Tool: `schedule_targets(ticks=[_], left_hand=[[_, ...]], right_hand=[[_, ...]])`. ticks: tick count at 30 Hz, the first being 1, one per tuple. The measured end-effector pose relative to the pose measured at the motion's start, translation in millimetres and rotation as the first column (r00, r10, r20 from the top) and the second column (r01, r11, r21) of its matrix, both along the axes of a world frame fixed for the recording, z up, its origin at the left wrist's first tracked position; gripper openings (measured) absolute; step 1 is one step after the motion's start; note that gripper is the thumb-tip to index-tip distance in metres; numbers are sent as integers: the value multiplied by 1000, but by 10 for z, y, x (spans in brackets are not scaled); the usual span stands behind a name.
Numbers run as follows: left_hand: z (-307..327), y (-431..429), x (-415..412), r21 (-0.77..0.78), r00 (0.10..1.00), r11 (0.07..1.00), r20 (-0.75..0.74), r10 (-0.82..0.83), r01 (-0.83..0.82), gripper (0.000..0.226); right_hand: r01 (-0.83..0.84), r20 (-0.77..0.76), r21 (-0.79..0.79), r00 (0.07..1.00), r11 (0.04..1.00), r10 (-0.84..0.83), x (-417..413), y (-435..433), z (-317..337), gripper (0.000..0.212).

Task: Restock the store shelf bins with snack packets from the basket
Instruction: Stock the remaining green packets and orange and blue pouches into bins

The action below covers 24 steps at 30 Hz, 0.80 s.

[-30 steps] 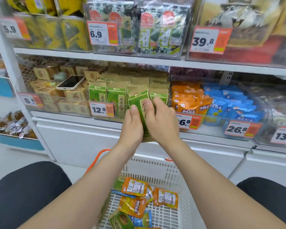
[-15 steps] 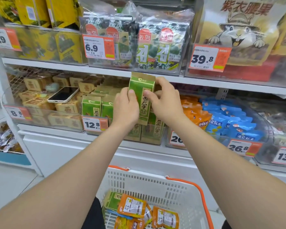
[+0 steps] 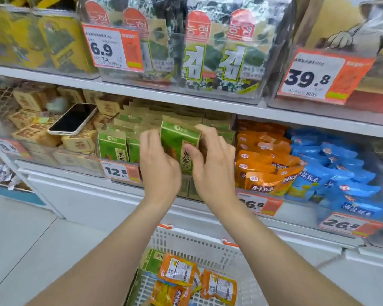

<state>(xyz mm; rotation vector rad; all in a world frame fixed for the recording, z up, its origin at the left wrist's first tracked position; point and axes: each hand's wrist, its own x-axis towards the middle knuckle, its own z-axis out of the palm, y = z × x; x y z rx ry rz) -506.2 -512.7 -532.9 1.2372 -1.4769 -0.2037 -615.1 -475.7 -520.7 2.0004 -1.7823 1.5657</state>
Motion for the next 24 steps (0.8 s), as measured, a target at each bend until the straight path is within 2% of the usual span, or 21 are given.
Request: schedule_targets(ticks=[6, 9, 12, 16, 21, 24], left_hand=[[70, 146, -2, 132, 998, 991, -69, 5, 4, 39], [156, 200, 53, 164, 999, 986, 22, -28, 24, 47], [172, 191, 163, 129, 986, 990, 145, -83, 64, 49], [19, 195, 281, 155, 989, 988, 137, -46, 25, 55], [-31, 127, 357, 161, 989, 986, 143, 28, -51, 23], [-27, 57, 368, 162, 990, 987, 138, -17, -6, 20]], right_hand=[[-32, -43, 20, 999, 999, 32, 126, 154, 171, 37], [-45, -72, 78, 996, 996, 51, 77, 199, 266, 43], [40, -171, 104, 985, 994, -22, 73, 289, 314, 45], [129, -275, 142, 958, 982, -86, 110, 276, 361, 32], [114, -287, 173, 956, 978, -61, 153, 212, 452, 26], [122, -288, 183, 955, 975, -65, 93, 143, 449, 26]])
